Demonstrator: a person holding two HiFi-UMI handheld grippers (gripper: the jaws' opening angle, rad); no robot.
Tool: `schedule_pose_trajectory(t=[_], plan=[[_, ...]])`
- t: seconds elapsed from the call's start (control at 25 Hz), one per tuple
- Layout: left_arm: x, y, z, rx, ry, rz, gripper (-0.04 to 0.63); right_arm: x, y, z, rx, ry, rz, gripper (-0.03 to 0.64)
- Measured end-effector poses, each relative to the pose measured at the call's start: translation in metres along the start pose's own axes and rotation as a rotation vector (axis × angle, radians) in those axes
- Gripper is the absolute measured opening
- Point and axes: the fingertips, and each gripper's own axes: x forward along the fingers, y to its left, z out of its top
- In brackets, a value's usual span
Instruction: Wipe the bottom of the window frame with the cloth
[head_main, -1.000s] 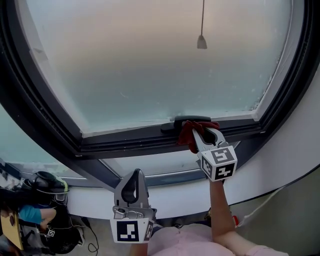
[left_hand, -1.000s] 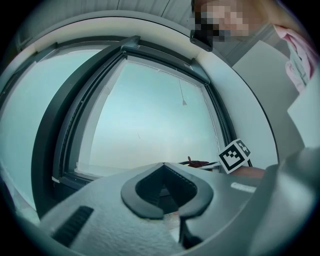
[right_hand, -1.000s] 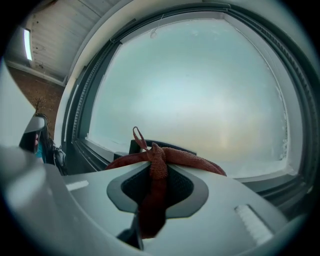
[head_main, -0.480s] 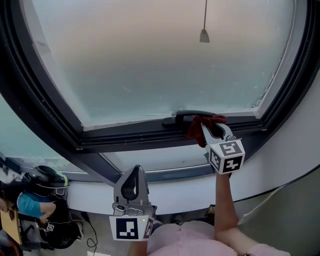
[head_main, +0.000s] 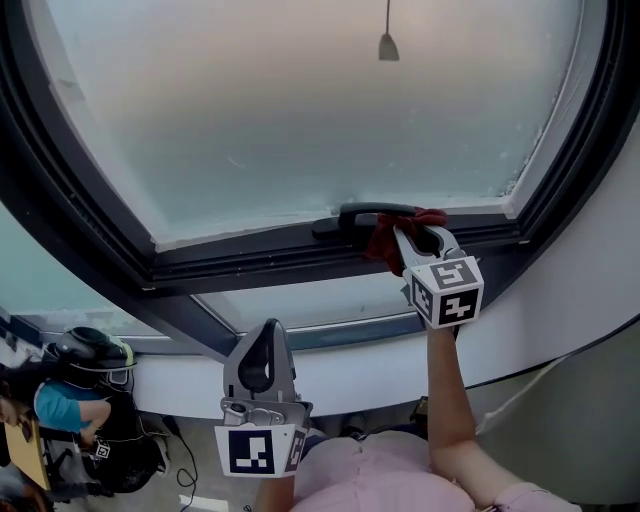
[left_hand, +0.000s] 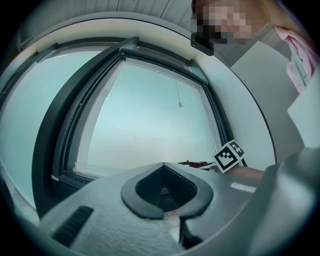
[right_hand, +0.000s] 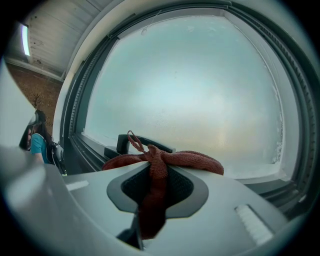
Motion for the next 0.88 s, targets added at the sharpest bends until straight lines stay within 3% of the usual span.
schedule_pose_trajectory(t=[0.32,0.6,0.88], plan=[[-0.001,-0.016,-0.004,0.000,0.012,-0.018,-0.006,-0.006,-0.010,-0.003,-0.047,0.007,-0.014,0.080],[0.000,-0.015,-0.007,-0.003,0.016,-0.003,-0.006,-0.018,-0.049,-0.009,0.011,0.004,-0.080,0.080],[0.012,-0.029,-0.008,-0.007,0.013,-0.039,-0.006,-0.022,-0.064,-0.013,0.025,0.003,-0.085,0.080]])
